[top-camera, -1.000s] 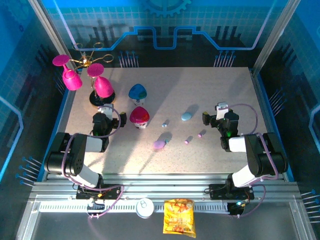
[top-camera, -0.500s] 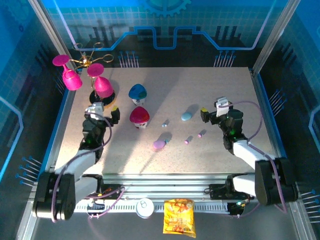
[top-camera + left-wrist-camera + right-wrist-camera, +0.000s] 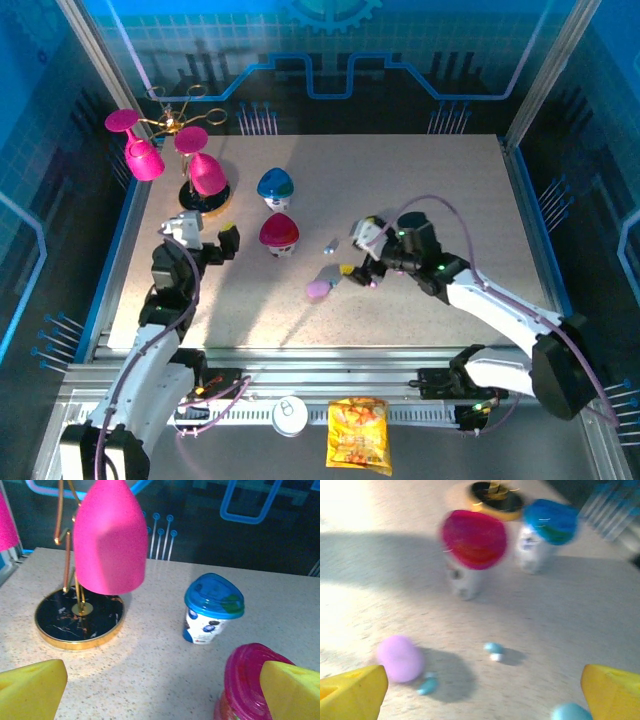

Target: Insert the wireless bluetooth earbuds into the charging case

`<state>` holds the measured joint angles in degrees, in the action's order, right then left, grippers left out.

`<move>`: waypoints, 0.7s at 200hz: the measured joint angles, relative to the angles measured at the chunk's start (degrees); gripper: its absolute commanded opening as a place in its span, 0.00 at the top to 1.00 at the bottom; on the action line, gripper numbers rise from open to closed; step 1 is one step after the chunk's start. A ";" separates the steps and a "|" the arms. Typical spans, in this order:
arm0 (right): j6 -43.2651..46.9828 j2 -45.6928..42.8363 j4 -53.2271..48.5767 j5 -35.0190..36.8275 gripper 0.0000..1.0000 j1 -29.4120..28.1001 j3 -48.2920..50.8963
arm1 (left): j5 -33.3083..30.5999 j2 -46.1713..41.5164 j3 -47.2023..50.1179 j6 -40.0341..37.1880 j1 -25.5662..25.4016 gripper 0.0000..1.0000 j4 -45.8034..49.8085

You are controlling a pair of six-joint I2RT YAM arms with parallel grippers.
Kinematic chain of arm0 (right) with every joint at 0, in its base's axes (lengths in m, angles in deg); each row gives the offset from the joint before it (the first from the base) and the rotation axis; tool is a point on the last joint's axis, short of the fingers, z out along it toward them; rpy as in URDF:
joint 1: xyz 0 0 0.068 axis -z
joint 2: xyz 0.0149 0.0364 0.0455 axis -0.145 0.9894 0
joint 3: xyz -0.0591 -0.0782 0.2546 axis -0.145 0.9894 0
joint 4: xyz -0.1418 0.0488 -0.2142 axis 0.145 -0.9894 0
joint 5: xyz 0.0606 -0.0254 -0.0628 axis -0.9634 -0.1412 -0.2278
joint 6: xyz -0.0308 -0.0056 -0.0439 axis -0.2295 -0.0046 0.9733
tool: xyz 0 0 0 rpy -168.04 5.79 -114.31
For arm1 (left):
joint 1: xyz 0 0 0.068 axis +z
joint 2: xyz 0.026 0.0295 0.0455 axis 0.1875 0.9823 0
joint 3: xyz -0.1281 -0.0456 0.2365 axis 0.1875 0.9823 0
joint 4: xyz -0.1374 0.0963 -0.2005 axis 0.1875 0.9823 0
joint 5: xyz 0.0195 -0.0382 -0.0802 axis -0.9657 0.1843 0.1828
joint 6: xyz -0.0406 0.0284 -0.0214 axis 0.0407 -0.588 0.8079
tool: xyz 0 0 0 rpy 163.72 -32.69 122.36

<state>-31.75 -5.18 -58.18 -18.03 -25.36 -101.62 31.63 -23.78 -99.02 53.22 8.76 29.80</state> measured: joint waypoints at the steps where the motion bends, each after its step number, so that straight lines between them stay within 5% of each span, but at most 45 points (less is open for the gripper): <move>1: 0.24 0.20 -0.31 -0.02 0.00 -0.26 -0.20 | 0.09 0.00 -0.04 0.02 0.00 0.00 0.09; 46: 10.97 13.57 -13.62 3.93 0.00 -9.84 -8.83 | 2.58 0.42 -0.72 1.09 0.00 0.00 2.99; 140: 17.59 30.29 -17.16 4.72 0.20 -10.56 -18.14 | 2.97 0.94 -0.72 1.22 0.00 0.01 4.13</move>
<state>-14.15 25.11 -75.34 -13.31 -35.91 -119.76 34.60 -22.84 -99.74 54.44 8.76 33.93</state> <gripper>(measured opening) 0.833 0.994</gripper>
